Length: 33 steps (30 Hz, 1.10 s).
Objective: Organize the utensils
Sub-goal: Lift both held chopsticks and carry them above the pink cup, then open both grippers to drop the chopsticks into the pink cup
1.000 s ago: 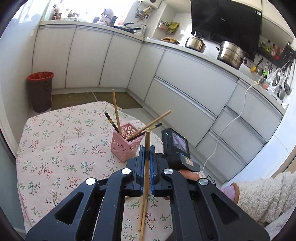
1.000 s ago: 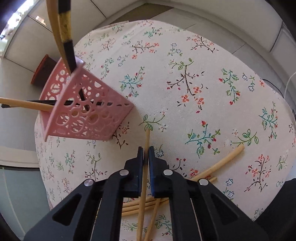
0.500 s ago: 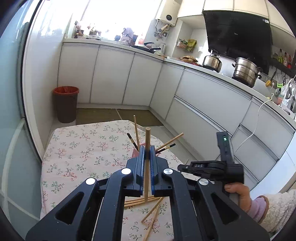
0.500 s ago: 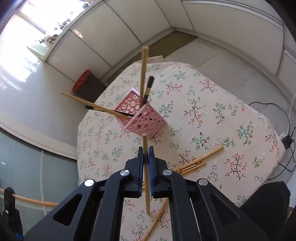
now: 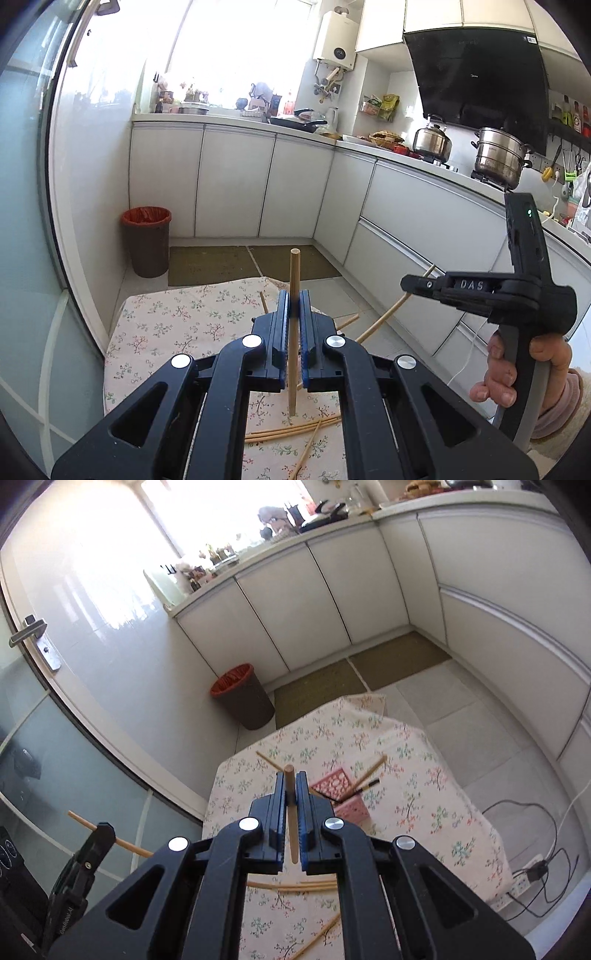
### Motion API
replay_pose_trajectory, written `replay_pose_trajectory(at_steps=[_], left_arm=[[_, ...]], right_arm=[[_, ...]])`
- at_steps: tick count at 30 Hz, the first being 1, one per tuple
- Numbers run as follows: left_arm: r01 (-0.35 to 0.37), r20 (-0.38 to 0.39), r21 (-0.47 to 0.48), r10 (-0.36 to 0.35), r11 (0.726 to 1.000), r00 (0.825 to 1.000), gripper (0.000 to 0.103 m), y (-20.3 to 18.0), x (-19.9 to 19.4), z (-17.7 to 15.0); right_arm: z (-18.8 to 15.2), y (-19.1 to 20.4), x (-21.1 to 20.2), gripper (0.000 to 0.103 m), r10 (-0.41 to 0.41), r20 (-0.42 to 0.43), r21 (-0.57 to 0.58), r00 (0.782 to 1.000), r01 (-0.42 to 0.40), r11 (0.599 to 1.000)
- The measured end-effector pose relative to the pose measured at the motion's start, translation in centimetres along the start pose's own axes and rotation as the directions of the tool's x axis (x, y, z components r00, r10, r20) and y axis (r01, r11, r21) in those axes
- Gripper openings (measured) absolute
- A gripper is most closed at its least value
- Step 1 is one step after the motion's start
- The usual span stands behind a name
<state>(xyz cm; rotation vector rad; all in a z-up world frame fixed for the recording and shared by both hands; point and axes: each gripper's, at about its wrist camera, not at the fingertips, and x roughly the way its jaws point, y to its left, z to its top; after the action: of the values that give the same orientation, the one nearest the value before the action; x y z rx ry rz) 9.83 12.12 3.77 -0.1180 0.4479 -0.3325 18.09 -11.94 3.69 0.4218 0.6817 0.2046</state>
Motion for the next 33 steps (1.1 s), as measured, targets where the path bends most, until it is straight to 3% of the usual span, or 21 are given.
replay_pose_trajectory(at_steps=[7,11,21,27,30,33], left_arm=[[-0.013,0.012,-0.053,0.014,0.998,1.0,0.004,-1.0,4.8,2.4],[-0.026,-0.022,-0.085,0.024,0.996,0.999,0.004,-1.0,8.7,2.9],[-0.085,-0.095,-0.09,0.077,0.992,0.993,0.004,-0.5,16.2,1.4],[-0.103,-0.115,-0.077,0.094,0.992,0.989,0.004,-0.2,18.0,0.7],[-0.099,-0.153,-0.059,0.089,0.993,0.984,0.006,-0.6,18.6,0.3],[-0.09,-0.127,-0.077,0.079,0.993,0.989,0.014,-0.7,17.9,0.4]], right_arm=[[5.5,0.5,1.4,0.005,-0.041,0.095,-0.054,0.995,0.047,0.997],[6.8,0.2,4.8,0.005,-0.072,0.074,-0.107,0.995,0.079,0.991],[5.9,-1.9,12.1,0.005,-0.097,0.012,-0.155,0.995,0.098,0.983],[5.2,-2.1,13.7,0.006,-0.084,-0.006,-0.162,0.996,0.082,0.983],[4.9,-2.2,14.0,0.011,-0.096,-0.03,-0.164,0.995,0.09,0.982],[4.9,-2.4,13.6,0.013,-0.106,-0.023,-0.164,0.994,0.101,0.981]])
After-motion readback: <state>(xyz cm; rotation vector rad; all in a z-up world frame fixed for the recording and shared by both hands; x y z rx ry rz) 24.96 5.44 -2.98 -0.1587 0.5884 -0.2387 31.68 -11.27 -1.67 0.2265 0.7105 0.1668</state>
